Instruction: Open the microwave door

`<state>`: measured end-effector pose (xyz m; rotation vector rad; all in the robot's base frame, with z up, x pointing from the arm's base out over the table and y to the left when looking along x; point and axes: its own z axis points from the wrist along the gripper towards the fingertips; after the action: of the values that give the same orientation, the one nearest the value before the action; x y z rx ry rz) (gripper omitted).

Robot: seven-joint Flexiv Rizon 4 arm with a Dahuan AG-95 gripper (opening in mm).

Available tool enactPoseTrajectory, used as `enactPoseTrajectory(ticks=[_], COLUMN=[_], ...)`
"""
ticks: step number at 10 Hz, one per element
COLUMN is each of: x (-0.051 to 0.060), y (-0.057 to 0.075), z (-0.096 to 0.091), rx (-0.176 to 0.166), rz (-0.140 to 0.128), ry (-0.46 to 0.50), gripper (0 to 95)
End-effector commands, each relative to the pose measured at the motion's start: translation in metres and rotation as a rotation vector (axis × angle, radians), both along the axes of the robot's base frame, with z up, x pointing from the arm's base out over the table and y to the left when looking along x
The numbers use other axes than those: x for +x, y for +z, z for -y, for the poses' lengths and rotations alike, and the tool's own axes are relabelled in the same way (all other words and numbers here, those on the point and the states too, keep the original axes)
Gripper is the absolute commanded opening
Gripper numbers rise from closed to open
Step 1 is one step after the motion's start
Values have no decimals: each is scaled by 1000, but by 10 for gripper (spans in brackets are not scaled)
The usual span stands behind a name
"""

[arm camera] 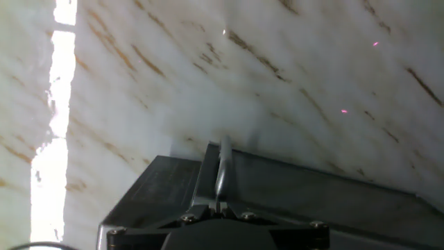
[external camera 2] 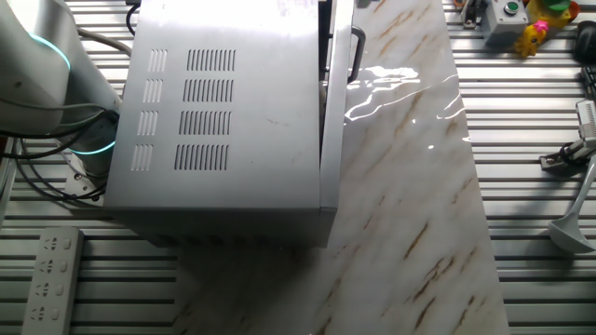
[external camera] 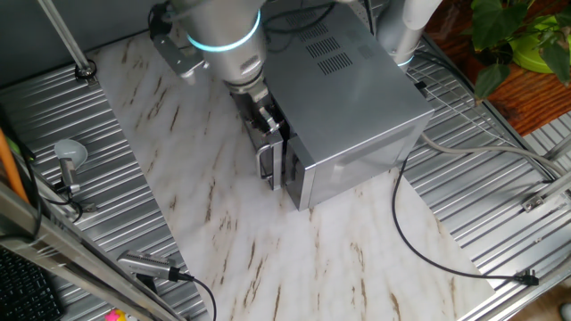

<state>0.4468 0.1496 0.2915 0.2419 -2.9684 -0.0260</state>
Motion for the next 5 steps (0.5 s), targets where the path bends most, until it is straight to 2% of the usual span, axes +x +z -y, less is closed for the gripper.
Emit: enactPoseTrajectory(ticks=[1,2,3,5], x=[-20,-23,-35,-41], y=[-3,-4,-10,-13], z=[0,0,2,3], rx=[-6,-6,-5,-5], rz=[11,12,18,23], ry=[-7,-8,-10,-10], gripper=[0,0,0,0])
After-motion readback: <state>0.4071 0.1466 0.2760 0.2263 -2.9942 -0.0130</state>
